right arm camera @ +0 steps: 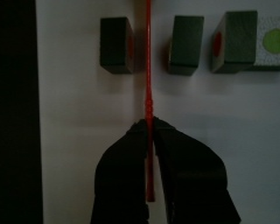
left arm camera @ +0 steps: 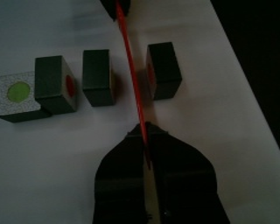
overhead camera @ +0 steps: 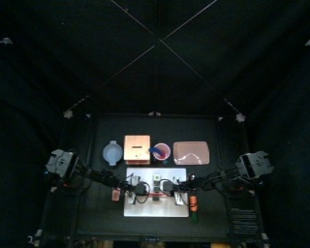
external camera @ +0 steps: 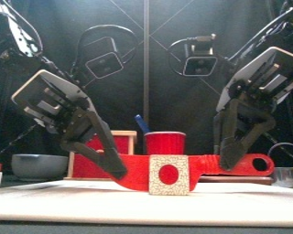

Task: Cut the sushi into 4 pieces with the knife
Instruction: Cut the sushi into 4 pieces

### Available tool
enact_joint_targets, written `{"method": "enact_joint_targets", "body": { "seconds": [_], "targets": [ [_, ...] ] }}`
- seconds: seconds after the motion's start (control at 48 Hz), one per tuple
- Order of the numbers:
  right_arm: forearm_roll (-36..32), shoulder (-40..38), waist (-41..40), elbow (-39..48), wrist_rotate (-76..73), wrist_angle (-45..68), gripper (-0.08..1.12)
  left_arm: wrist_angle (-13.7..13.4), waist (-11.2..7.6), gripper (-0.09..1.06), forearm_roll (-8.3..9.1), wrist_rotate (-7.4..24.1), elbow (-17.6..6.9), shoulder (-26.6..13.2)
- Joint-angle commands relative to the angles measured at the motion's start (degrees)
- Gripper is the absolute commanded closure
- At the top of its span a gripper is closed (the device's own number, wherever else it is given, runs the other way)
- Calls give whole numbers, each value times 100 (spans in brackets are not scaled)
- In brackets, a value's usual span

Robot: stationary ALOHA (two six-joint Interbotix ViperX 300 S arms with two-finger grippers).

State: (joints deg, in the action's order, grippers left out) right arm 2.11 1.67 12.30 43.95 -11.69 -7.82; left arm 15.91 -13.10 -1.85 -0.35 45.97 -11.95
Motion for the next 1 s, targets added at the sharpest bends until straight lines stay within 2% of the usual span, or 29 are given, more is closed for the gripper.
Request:
{"method": "enact_joint_targets", "body": {
  "seconds": [0.021, 0.812, 1.0],
  "targets": [
    [9, 158, 9, -35, 9, 9, 95, -70, -44, 65, -79, 35, -44, -185],
    [-88, 123, -53, -62, 26, -123, 95, -141, 0, 65, -79, 62, -79, -149],
    [-211, 9, -237, -62, 26, -255, 95, -141, 211, 65, -53, 88, -97, -132]
  ]
}}
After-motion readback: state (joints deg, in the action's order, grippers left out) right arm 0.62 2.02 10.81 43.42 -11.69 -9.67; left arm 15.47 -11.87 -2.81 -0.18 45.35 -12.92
